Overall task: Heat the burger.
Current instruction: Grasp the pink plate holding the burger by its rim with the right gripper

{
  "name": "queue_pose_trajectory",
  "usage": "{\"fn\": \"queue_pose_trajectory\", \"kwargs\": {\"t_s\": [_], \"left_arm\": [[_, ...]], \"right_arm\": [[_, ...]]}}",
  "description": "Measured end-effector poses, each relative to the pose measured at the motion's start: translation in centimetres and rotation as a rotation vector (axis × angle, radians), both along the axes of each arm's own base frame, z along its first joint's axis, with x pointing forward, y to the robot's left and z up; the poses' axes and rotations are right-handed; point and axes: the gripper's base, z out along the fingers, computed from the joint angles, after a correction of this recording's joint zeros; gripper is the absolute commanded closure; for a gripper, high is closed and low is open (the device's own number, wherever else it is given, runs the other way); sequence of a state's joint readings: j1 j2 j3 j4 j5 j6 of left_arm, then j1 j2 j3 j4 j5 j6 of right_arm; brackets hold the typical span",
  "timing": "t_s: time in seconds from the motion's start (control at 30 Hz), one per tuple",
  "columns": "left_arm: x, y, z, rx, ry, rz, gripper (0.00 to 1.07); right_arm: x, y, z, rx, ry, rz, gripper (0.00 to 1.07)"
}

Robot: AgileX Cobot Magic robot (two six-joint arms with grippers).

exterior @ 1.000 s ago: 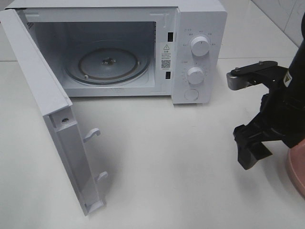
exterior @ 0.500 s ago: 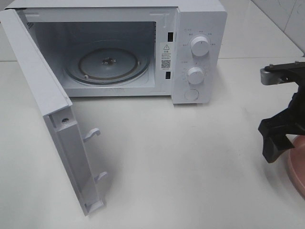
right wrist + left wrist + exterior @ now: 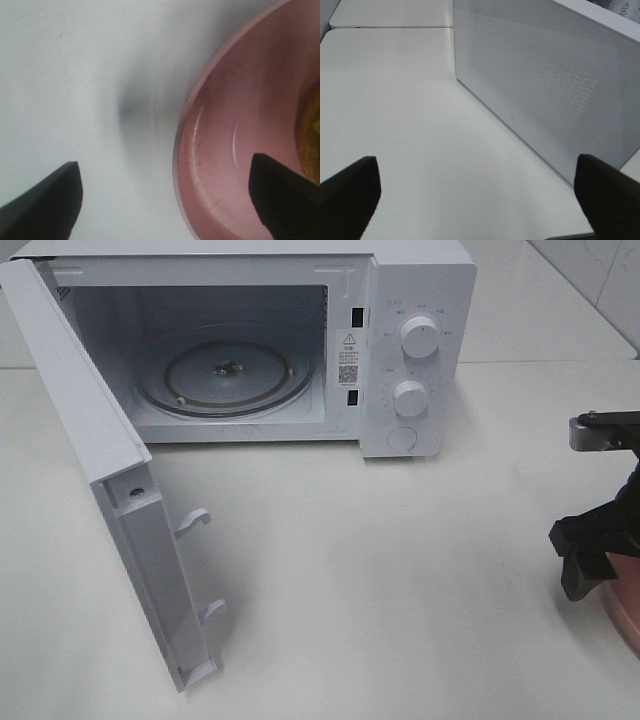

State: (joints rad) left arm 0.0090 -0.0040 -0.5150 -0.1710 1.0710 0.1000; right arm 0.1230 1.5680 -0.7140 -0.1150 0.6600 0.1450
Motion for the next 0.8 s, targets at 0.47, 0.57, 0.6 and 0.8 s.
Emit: {"fn": "queue_pose_trajectory", "kwargs": {"t_s": [0.47,0.57,0.6,0.8], "left_arm": [[0.0,0.0,0.0,0.0,0.0,0.0,0.09],[0.0,0.0,0.0,0.0,0.0,0.0,0.09],[0.0,0.0,0.0,0.0,0.0,0.0,0.09],[0.0,0.0,0.0,0.0,0.0,0.0,0.09]], "right_arm": [[1.0,-0.1,-3.2,-0.024,0.026,-0.044,0.26],[1.1,-0.1,-4.0,-0.026,0.047,-0.044,0.27],[1.2,-0.1,-4.3,-0.025,0.046,-0.045,0.27],[1.4,-0.1,-5.1,-0.03,0.055,-0.04,0.34]]}}
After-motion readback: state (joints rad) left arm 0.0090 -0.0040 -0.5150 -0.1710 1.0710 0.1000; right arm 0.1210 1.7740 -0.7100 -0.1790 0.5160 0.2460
